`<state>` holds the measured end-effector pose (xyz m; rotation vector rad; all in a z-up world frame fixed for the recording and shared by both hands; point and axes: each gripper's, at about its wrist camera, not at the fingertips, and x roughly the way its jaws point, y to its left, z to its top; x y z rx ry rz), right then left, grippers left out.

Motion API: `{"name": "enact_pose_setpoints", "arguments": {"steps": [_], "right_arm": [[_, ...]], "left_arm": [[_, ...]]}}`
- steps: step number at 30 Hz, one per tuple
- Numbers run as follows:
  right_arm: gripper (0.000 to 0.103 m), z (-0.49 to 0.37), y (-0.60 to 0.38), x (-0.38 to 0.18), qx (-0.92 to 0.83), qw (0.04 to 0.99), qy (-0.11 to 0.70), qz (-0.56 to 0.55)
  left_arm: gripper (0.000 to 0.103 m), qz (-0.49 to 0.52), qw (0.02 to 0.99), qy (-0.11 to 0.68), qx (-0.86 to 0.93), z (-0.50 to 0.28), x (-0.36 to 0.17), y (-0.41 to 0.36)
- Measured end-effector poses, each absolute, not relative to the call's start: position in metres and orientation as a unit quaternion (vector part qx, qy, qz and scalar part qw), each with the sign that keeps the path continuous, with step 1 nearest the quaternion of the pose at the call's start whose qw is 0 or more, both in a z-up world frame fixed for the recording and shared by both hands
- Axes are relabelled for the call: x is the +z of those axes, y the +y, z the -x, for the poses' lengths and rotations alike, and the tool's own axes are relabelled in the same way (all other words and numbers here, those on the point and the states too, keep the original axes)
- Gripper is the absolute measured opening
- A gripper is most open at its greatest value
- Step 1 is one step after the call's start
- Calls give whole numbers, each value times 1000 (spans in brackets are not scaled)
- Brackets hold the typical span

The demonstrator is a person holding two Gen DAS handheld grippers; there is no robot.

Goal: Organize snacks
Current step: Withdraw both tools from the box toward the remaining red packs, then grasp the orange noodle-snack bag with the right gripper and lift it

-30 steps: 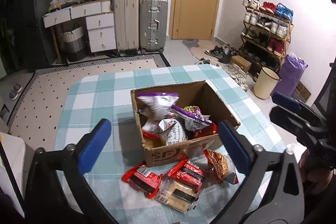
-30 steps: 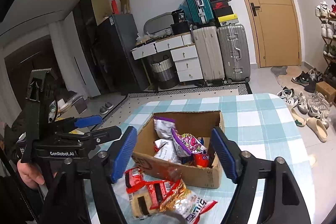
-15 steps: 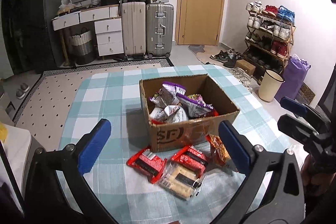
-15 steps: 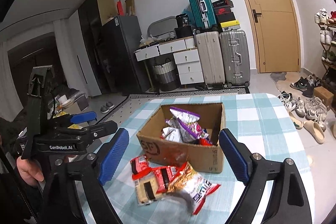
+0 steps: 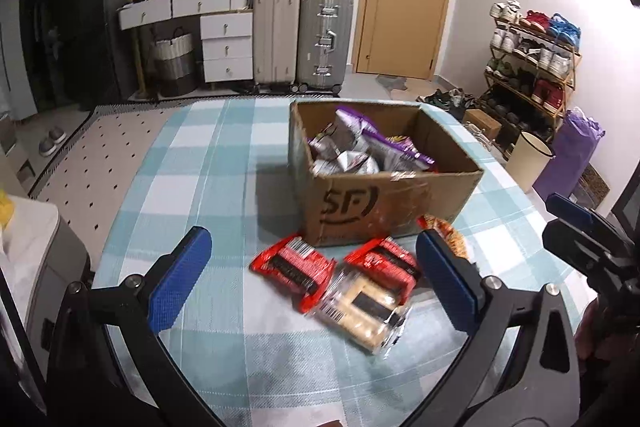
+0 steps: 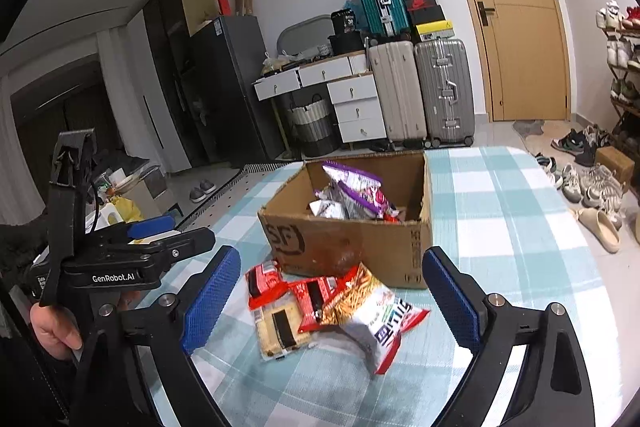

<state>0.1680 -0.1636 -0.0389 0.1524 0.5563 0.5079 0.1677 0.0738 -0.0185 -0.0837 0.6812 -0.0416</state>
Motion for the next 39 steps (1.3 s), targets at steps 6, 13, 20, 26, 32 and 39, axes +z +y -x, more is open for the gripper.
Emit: {"name": "enact_pose_setpoints", "arguments": {"steps": [6, 13, 20, 26, 32, 39], "right_arm": [[94, -175, -162, -62, 244, 922, 291, -81], [94, -190, -155, -93, 242, 912, 321, -82], [94, -210, -146, -118, 237, 905, 345, -77], [94, -227, -136, -133, 231, 901, 362, -61], [72, -241, -129, -143, 219, 894, 388, -55], [51, -244, -141, -145, 226, 890, 384, -95]], "left_arm": [[102, 45, 936, 348, -12, -172, -45, 80], [102, 55, 928, 368, -7, -178, -74, 85], [102, 67, 921, 383, -9, -189, -95, 91], [102, 74, 918, 390, -15, -197, -106, 97], [102, 84, 910, 405, -15, -202, -117, 103], [102, 91, 905, 414, -8, -206, -126, 110]]}}
